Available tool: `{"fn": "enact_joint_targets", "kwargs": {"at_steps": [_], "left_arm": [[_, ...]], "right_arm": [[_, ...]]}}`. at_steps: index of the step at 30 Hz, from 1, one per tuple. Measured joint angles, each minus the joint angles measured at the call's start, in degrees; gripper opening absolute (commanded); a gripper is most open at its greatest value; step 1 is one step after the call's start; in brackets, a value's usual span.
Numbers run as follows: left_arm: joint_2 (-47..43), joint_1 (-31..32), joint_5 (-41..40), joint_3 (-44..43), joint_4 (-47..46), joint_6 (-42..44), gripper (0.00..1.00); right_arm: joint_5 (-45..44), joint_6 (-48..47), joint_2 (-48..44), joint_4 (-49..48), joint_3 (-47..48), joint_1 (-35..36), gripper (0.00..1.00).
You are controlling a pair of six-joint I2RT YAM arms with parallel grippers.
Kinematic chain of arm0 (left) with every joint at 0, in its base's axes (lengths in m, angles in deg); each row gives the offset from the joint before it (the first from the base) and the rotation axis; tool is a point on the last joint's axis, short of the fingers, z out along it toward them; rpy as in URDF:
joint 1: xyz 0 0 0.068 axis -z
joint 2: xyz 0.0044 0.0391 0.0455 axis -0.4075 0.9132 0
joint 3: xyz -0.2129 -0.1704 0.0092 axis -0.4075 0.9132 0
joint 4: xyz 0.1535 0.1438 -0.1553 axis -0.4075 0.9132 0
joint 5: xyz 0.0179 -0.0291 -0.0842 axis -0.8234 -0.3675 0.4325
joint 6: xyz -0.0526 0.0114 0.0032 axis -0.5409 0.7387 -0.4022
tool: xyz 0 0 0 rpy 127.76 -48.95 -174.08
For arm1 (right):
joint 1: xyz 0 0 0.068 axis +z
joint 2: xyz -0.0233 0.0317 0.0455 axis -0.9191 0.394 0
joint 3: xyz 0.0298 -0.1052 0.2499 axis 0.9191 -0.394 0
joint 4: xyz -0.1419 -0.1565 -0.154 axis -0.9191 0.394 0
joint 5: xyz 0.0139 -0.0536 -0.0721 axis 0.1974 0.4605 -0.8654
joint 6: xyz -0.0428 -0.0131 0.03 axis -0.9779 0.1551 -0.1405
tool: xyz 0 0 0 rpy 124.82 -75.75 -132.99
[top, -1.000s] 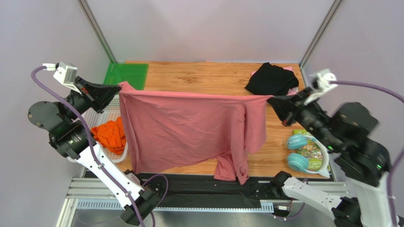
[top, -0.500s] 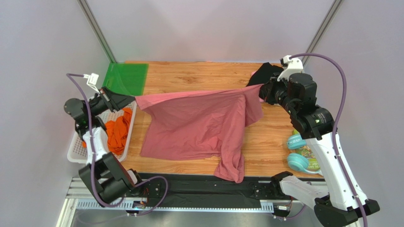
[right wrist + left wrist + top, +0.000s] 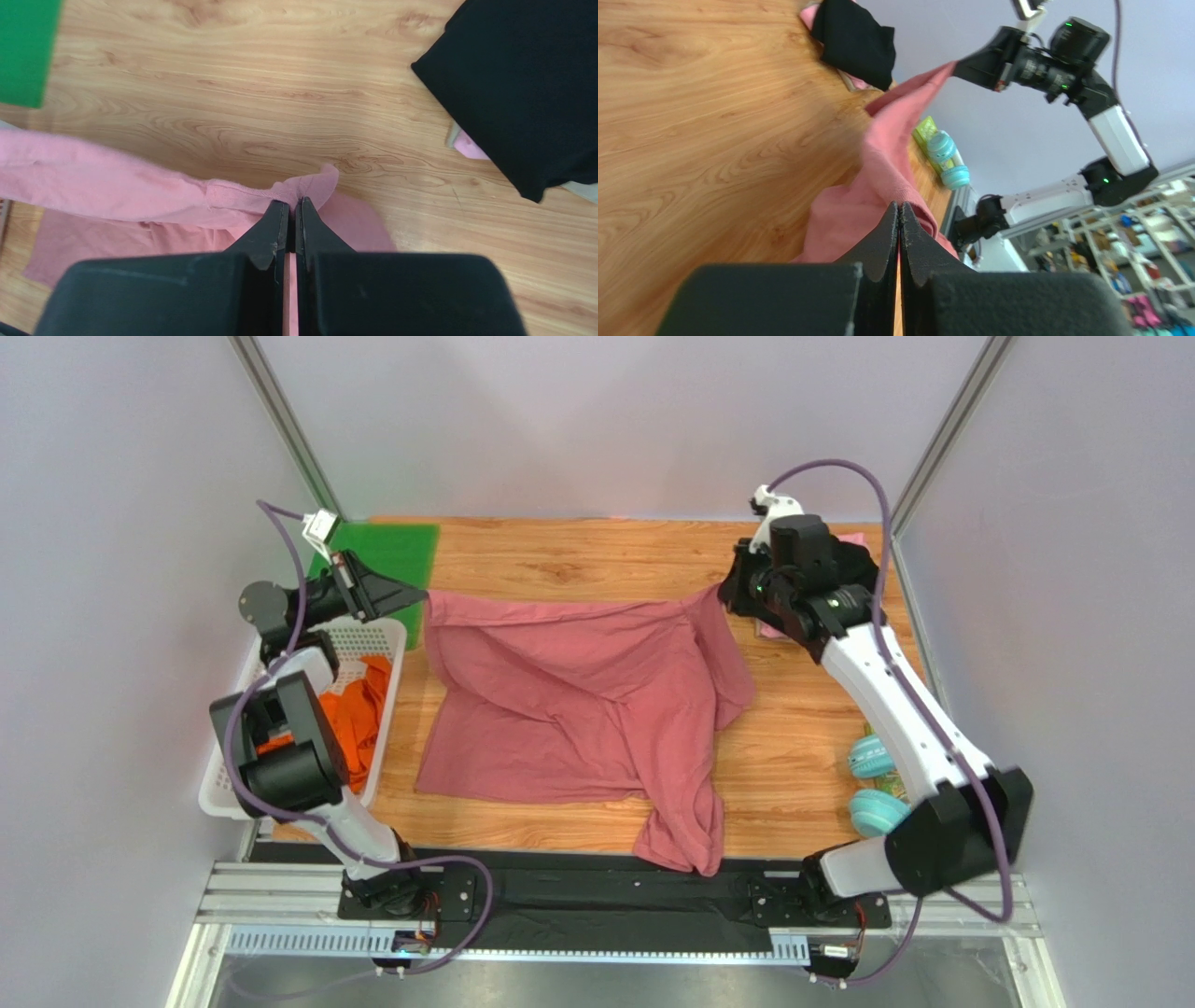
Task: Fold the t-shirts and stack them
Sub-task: Move the tshirt to the center of the board
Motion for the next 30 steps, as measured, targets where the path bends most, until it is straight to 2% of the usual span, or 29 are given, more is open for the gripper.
{"fn": "enact_joint_targets", "kwargs": {"at_steps": [5, 9, 14, 17, 18, 20, 21, 22, 23, 24, 25, 26, 27, 28, 30], "left_arm": [[13.5, 6.1, 0.0, -7.3, -1.2, -4.6, 0.00], [23.6, 8.9, -0.2, -12.9, -1.0, -8.5, 0.00], [28.6, 9.1, 0.1, -17.5, -0.6, -11.6, 0.00], [30.0, 9.0, 0.2, -23.3, -0.7, -13.7, 0.00], [30.2, 9.0, 0.1, -25.2, -0.7, -14.3, 0.00], [30.8, 9.0, 0.2, -29.2, -1.1, -15.8, 0.01], [31.4, 9.0, 0.2, -31.7, -1.2, -16.4, 0.21], [31.7, 9.0, 0.1, -33.1, -1.2, -16.7, 0.36], [31.8, 9.0, 0.0, -34.1, -1.6, -16.9, 0.48], [31.9, 9.1, 0.0, -34.7, -1.9, -17.7, 0.58], [31.9, 9.1, 0.0, -34.7, -2.2, -17.6, 0.64], [32.0, 9.1, 0.1, -34.7, -2.1, -17.9, 0.71], [32.0, 9.1, 0.1, -34.7, -2.2, -18.1, 0.91], [32.1, 9.1, 0.0, -34.6, -2.2, -18.1, 0.99], [32.1, 9.1, 0.0, -33.2, -2.4, -17.8, 1.00]], "right_arm": [[1.6, 0.0, 11.6, -0.2, 5.6, 0.0, 0.00], [2.3, -0.4, 18.8, -0.4, 14.2, -0.1, 0.00], [3.1, -0.7, 26.3, -1.2, 22.9, -1.0, 0.00], [3.6, -0.9, 31.6, -1.4, 27.5, -2.1, 0.00], [3.8, -0.9, 33.4, -1.2, 29.1, -2.5, 0.02], [4.5, -0.9, 37.6, -0.7, 32.9, -3.4, 0.14], [4.8, -0.9, 39.3, -0.5, 34.3, -3.7, 0.27], [5.1, -0.9, 41.0, 0.0, 35.7, -4.0, 0.34], [5.2, -0.7, 42.4, 0.2, 36.5, -4.2, 0.39], [5.2, -0.8, 43.4, 0.5, 36.9, -4.4, 0.55], [5.2, -0.7, 44.0, 1.0, 37.0, -4.6, 0.62], [5.1, -0.6, 44.4, 1.5, 37.0, -4.7, 0.64], [5.0, -0.6, 44.7, 2.0, 37.0, -4.8, 0.66], [5.0, -0.6, 44.8, 2.3, 37.0, -4.9, 0.69], [5.1, -0.6, 44.8, 2.6, 37.1, -5.0, 0.72]]}}
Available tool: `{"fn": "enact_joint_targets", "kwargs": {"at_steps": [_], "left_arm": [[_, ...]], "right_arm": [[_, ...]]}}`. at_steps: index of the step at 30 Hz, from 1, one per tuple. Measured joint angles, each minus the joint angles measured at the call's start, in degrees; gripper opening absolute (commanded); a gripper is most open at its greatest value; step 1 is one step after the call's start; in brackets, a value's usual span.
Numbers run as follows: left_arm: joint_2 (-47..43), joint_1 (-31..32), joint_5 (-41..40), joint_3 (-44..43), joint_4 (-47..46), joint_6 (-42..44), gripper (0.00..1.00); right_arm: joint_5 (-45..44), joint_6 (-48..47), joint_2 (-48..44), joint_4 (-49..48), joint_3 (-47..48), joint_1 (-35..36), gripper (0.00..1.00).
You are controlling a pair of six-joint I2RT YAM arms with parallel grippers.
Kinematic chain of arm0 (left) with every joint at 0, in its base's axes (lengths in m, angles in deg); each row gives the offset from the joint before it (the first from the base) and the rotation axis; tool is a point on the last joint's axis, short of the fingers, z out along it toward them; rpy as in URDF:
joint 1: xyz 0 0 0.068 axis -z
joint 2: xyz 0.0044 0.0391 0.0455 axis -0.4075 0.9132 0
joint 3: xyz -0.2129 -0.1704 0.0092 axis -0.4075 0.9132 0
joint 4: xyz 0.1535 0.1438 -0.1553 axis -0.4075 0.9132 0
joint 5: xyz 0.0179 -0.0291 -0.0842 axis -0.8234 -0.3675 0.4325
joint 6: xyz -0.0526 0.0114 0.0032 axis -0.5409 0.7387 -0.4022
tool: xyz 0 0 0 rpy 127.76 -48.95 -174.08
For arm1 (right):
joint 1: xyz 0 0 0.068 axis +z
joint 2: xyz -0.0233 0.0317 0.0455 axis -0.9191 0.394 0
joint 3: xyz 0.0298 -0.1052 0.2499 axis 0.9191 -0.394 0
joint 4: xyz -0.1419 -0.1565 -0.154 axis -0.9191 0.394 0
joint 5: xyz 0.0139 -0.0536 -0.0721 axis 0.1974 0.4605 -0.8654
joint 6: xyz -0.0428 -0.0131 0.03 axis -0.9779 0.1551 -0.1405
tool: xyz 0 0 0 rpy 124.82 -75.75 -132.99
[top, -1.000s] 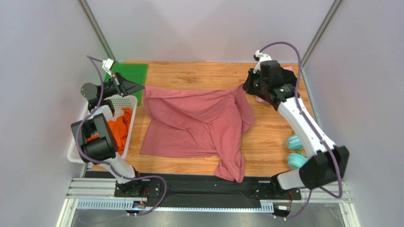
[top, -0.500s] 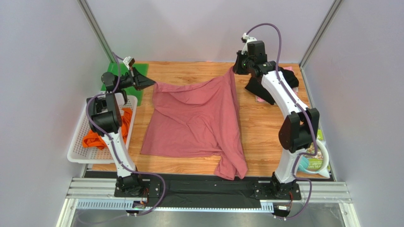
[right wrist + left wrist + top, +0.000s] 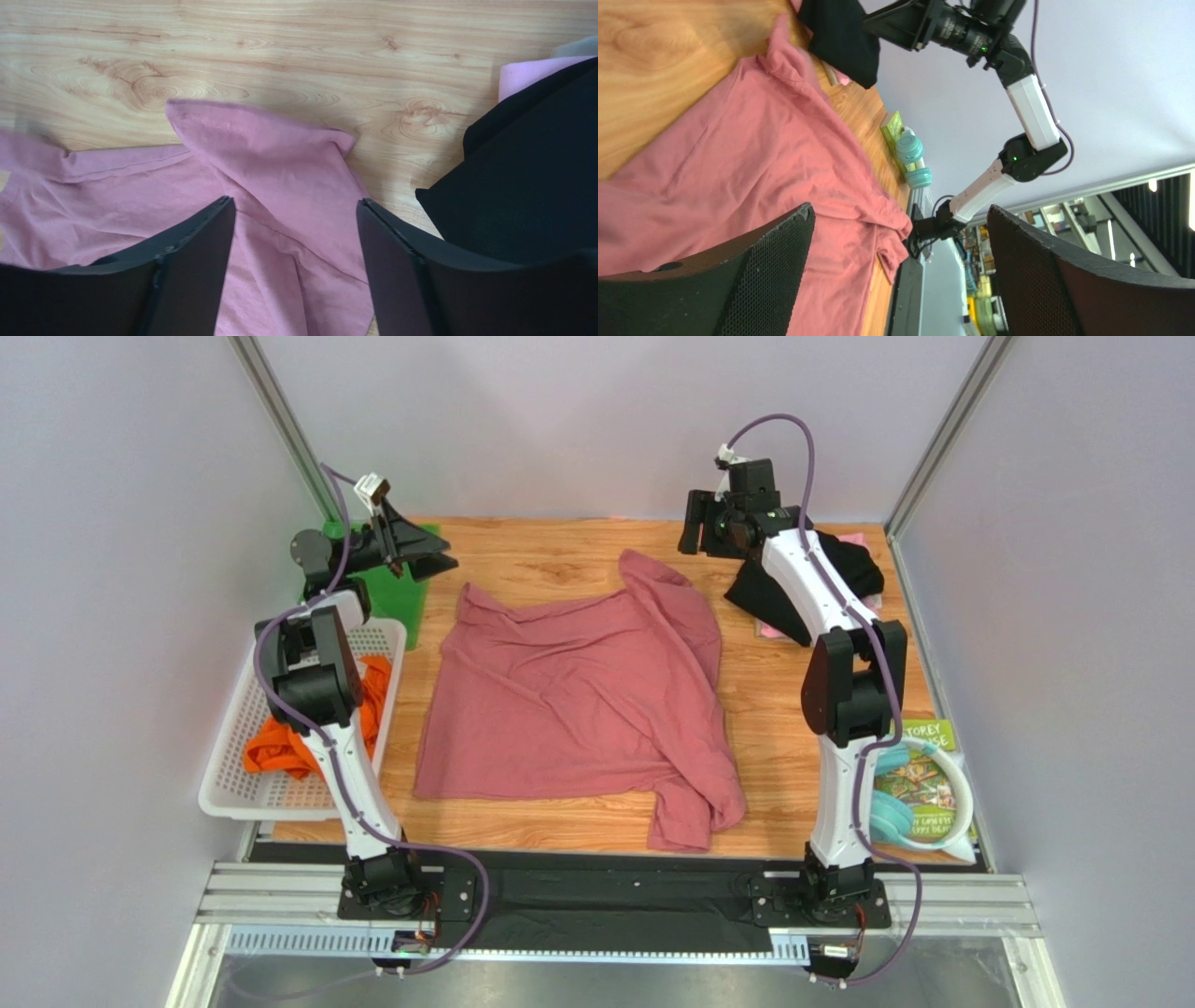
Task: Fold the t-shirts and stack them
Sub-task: Move the tshirt to the center of the board
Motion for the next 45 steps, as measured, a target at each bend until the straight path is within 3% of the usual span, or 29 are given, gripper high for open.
{"fn": "enact_joint_targets", "kwargs": {"at_steps": [10, 16, 17, 18, 23, 28, 31, 35, 39, 45], "left_arm": [[0.1, 3.5, 0.2, 13.4, 0.5, 0.8, 0.99], [-1.9, 4.3, 0.4, 11.1, 0.4, -0.2, 1.00], [-2.0, 3.7, 0.4, 9.6, 0.3, -0.8, 1.00], [-2.0, 2.9, 0.3, 8.2, 0.3, -1.3, 1.00], [-3.7, -0.8, 0.0, 7.0, 0.2, -2.7, 1.00], [-5.7, -0.3, 0.1, 11.0, 0.1, -2.3, 1.00], [-5.8, 0.3, 0.2, 12.2, 0.2, -2.1, 1.00], [-5.8, 0.4, 0.1, 12.1, 0.2, -2.1, 1.00], [-5.8, 0.3, 0.1, 12.1, 0.2, -2.1, 1.00], [-6.3, 0.2, 0.1, 12.1, 0.2, -2.1, 1.00]], "right_arm": [[1.4, 1.1, -5.0, -0.2, -2.2, -0.2, 0.80], [2.4, 1.2, -10.3, -0.7, -5.2, -0.2, 0.84], [2.6, 1.2, -11.0, -0.9, -5.8, -0.1, 0.98], [2.8, 1.3, -11.4, -1.1, -6.4, 0.1, 1.00], [3.7, 1.4, -12.8, -1.2, -9.9, 1.1, 1.00], [3.3, 2.0, -13.2, -1.5, -15.6, 3.1, 1.00], [-2.0, 2.0, -14.0, -4.5, -20.6, 4.0, 1.00], [-13.7, 0.6, -22.5, -13.2, -38.7, 3.1, 1.00], [-20.5, -1.4, -30.1, -21.5, -50.9, -0.3, 1.00], [-25.8, -4.7, -31.5, -34.1, -56.8, -5.6, 1.00]]}}
